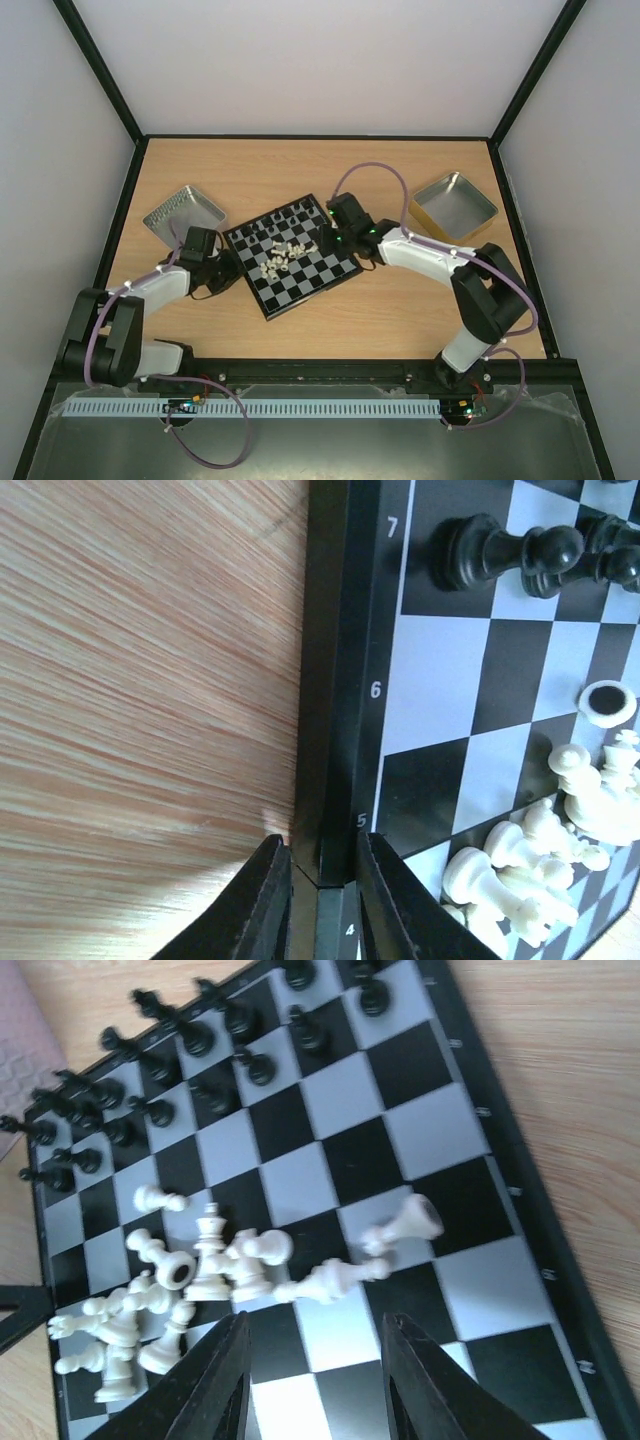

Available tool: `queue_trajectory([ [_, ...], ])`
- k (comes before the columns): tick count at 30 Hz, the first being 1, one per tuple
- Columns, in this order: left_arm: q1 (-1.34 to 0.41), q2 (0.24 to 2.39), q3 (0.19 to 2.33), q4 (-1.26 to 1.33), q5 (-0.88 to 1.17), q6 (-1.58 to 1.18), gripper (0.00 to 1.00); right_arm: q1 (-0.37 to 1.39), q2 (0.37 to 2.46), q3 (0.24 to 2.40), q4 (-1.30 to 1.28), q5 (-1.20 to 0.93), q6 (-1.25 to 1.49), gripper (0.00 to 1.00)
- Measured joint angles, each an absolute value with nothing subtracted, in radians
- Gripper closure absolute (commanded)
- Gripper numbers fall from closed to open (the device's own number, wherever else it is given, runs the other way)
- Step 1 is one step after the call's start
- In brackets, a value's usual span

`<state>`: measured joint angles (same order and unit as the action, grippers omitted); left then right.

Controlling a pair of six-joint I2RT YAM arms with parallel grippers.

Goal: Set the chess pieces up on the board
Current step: Pick up the chess piece from the chessboard.

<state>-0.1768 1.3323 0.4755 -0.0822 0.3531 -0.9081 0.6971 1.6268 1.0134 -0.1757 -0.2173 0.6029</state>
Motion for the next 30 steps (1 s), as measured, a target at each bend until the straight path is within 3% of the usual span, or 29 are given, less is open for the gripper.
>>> queue_trajectory([
  [11, -0.185, 1.199, 0.505, -0.212, 0.212, -0.855, 0.7, 0.823, 1.789, 1.234, -0.283, -0.124, 0.52, 0.73],
  [30, -0.185, 1.157, 0.549, -0.266, 0.178, -0.783, 0.67, 0.838, 1.96, 1.379, -0.383, -0.066, 0.478, 0.85],
])
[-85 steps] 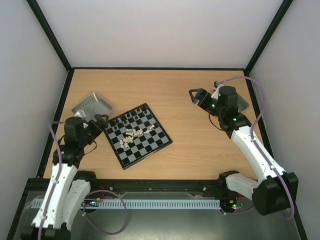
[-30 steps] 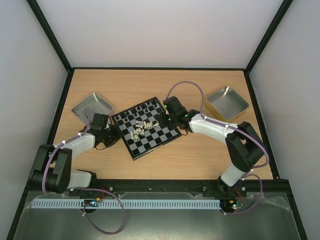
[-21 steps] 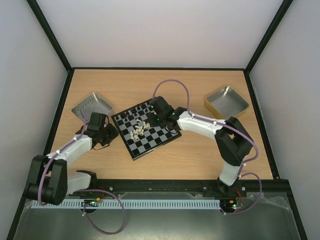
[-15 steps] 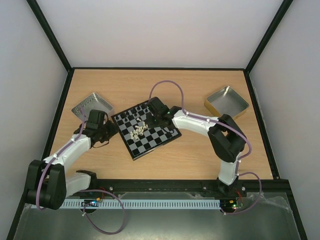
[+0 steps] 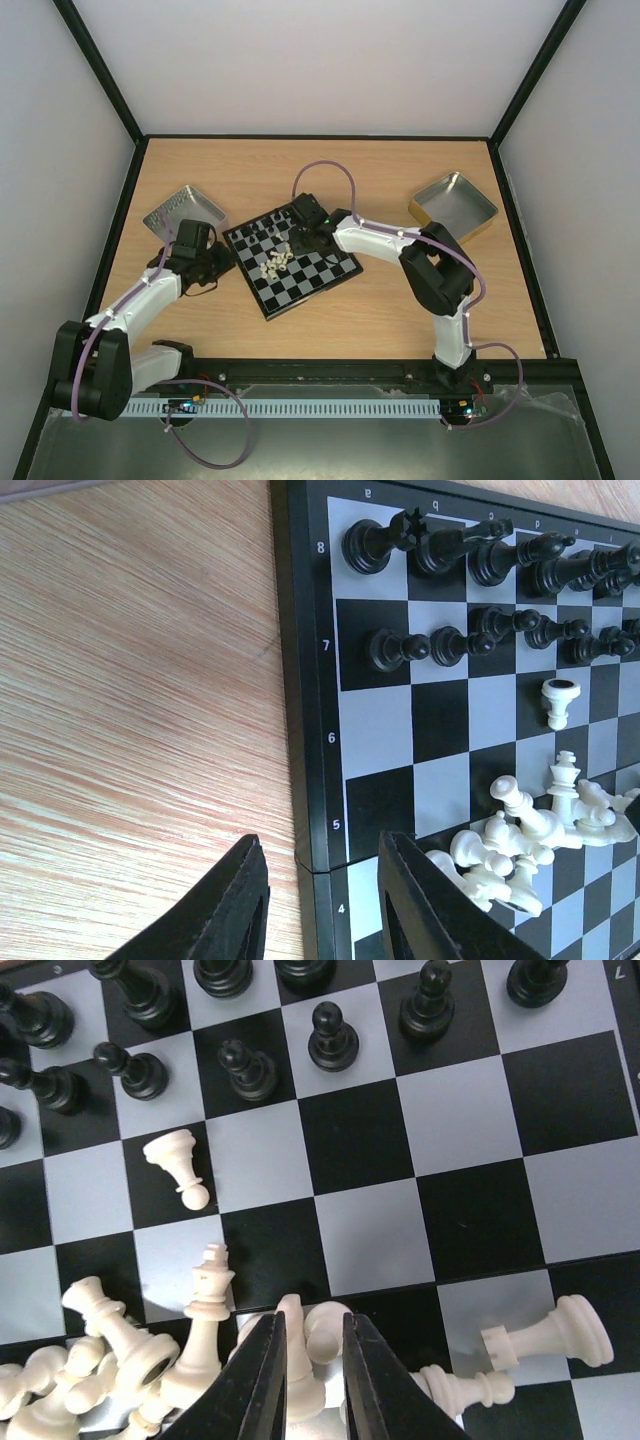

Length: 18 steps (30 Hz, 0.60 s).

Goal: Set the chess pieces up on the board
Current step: Pick up the chess piece from the chessboard.

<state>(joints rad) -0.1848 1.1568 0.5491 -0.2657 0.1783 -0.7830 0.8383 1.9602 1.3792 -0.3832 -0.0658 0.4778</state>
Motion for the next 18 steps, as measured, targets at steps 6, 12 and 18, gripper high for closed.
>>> queue_trajectory([
  [6, -0.185, 1.146, 0.549, -0.276, 0.178, -0.776, 0.67, 0.838, 1.989, 1.393, -0.398, -0.047, 0.475, 0.92],
  [12, -0.185, 1.123, 0.549, -0.28, 0.178, -0.774, 0.66, 0.838, 1.99, 1.396, -0.4, -0.035, 0.475, 0.98],
  [18, -0.185, 1.072, 0.558, -0.296, 0.17, -0.767, 0.61, 0.838, 1.979, 1.393, -0.395, -0.008, 0.476, 0.98],
])
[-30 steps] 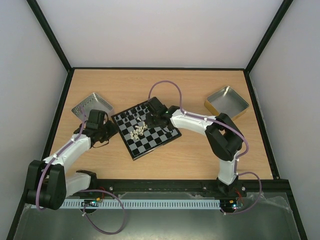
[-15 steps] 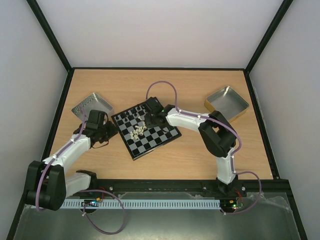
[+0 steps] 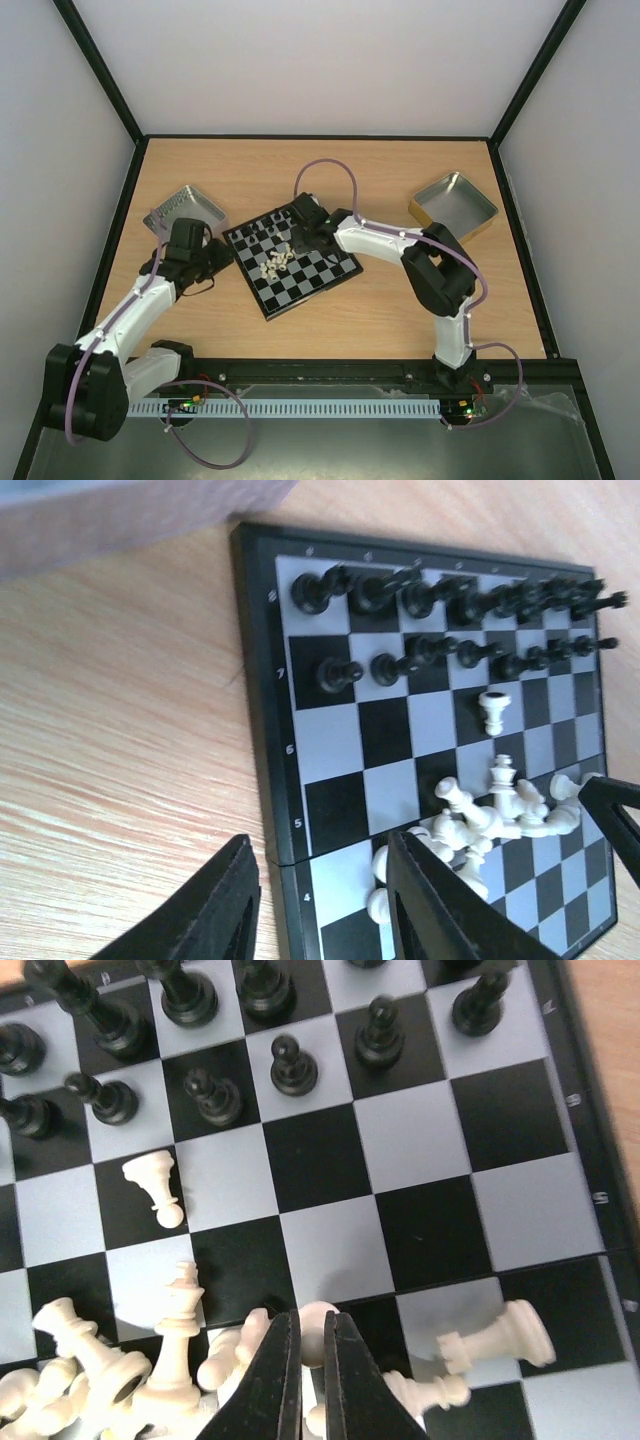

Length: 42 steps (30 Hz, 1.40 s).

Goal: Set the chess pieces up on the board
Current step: Pick up the chess piece from the chessboard, then place the chess piece on the chessboard.

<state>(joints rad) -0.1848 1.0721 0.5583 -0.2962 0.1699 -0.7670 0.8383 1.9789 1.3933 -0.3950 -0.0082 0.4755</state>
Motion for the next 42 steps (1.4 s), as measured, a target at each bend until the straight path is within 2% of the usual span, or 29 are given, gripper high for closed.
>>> queue_trajectory([
  [7, -0.185, 0.968, 0.627, -0.326, 0.128, -0.705, 0.44, 0.832, 1.783, 1.285, -0.353, 0.067, 0.508, 0.98],
  [9, -0.185, 0.94, 0.651, -0.33, 0.115, -0.675, 0.37, 0.825, 1.723, 1.247, -0.345, 0.084, 0.522, 0.98],
  [11, -0.185, 0.916, 0.67, -0.335, 0.101, -0.642, 0.26, 0.815, 1.666, 1.2, -0.342, 0.096, 0.537, 0.98],
  [13, -0.185, 0.893, 0.683, -0.341, 0.084, -0.609, 0.02, 0.799, 1.636, 1.154, -0.344, 0.103, 0.551, 0.98],
  [14, -0.185, 0.886, 0.688, -0.346, 0.078, -0.595, 0.01, 0.791, 1.632, 1.132, -0.344, 0.105, 0.56, 0.98],
  [20, -0.185, 0.796, 0.691, -0.366, -0.016, -0.527, 0.01, 0.765, 1.649, 1.051, -0.364, 0.091, 0.598, 0.98],
  [33, -0.185, 0.727, 0.691, -0.365, -0.087, -0.512, 0.01, 0.759, 1.718, 1.048, -0.369, 0.056, 0.615, 0.97],
  [42, -0.185, 0.727, 0.691, -0.366, -0.088, -0.512, 0.01, 0.759, 1.726, 1.054, -0.39, 0.07, 0.619, 0.78],
])
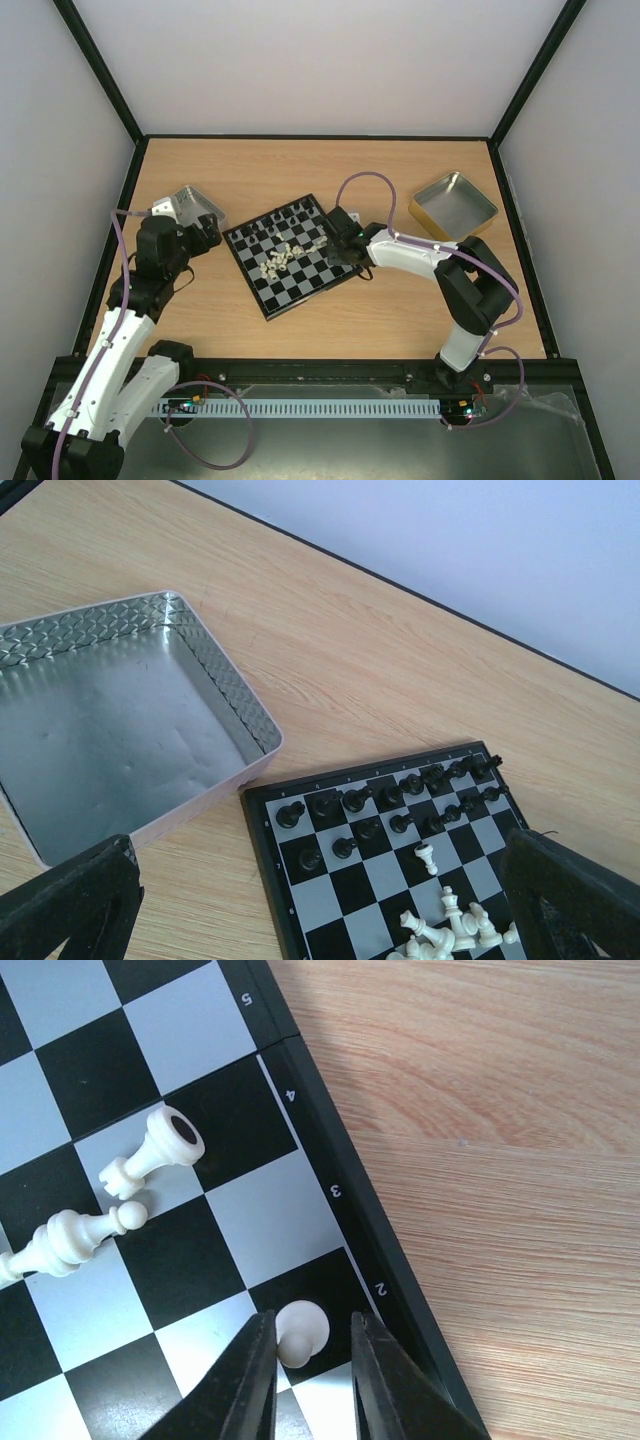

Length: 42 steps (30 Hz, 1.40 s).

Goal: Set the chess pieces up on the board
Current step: Place the chess piece on the chessboard, then pick up the chess piece from the chessboard.

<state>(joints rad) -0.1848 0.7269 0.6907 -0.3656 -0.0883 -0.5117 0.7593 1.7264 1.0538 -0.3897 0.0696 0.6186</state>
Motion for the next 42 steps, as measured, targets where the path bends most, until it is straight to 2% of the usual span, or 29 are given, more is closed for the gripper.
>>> queue_trajectory([
  [6, -0.185, 0.727, 0.691, -0.366, -0.092, -0.512, 0.01, 0.759, 1.725, 1.092, -0.42, 0.086, 0.616, 0.73],
  [14, -0.185, 0.727, 0.691, -0.366, -0.1, -0.512, 0.01, 0.76, 1.74, 1.213, -0.404, 0.014, 0.563, 0.72],
  [31, -0.185, 0.707, 0.688, -0.365, -0.101, -0.505, 0.01, 0.843, 2.094, 1.592, -0.369, -0.134, 0.441, 0.74],
  [42, -0.185, 0.733, 0.687, -0.366, -0.094, -0.506, 0.01, 0.851, 2.178, 1.684, -0.407, -0.124, 0.415, 0.75],
])
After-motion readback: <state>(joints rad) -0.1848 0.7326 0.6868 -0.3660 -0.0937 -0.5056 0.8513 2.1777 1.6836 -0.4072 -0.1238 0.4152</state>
